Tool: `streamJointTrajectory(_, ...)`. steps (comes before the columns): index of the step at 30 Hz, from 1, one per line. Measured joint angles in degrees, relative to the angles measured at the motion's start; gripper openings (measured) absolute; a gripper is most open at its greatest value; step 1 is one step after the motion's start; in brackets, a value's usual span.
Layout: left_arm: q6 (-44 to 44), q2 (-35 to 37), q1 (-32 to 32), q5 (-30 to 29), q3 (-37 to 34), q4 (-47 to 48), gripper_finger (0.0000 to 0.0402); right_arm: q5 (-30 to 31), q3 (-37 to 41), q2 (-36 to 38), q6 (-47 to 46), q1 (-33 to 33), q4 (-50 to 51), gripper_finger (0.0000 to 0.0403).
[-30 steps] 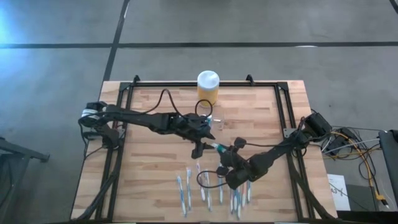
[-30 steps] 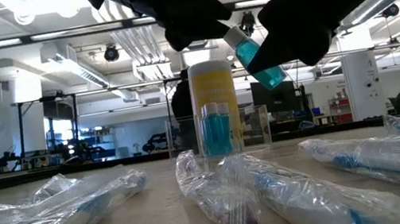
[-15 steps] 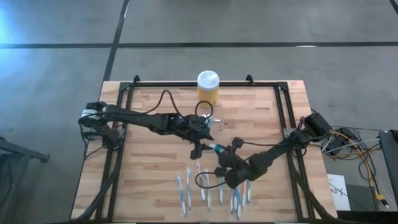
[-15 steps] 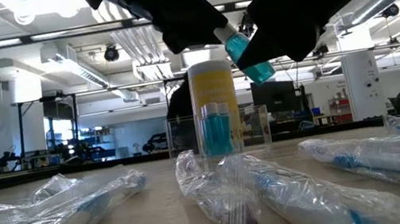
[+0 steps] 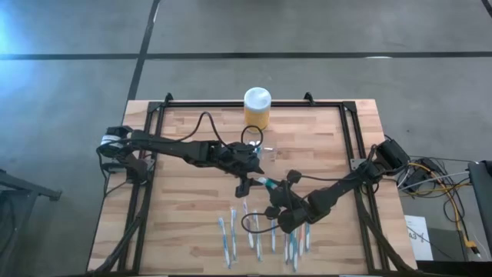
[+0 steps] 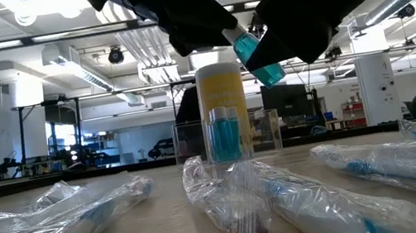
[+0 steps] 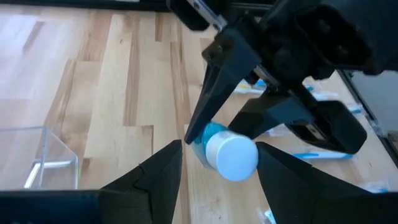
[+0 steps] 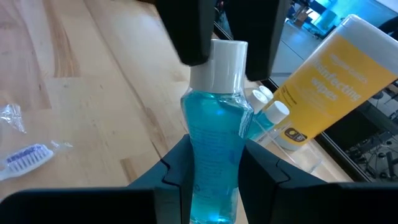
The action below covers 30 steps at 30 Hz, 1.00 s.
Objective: Pick & Place toothbrushing station
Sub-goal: Put the blue mouthwash into the transparent organizer
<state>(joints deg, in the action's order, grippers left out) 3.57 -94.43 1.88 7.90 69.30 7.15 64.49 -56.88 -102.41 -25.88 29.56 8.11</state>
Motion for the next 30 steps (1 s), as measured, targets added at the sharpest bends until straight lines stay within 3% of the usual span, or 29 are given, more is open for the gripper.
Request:
streamJointTrajectory(14, 0.1, -1.9, 0.5, 0.1, 0.1, -1.3, 0.0204, 0.2, 0.0, 0.0, 0.0, -0.2, -0.2, 0.0089)
streamJointTrajectory(20, 0.1, -4.0, 0.5, 0.1, 1.9, -1.8, 0.0181, 0.2, 0.0, 0.0, 0.0, -0.2, -0.3, 0.0089)
streamJointTrajectory(30, -1.4, -3.1, 0.5, 0.1, 5.5, 6.0, 0.0171, 0.1, 0.0, 0.0, 0.0, -0.2, 0.2, 0.0089)
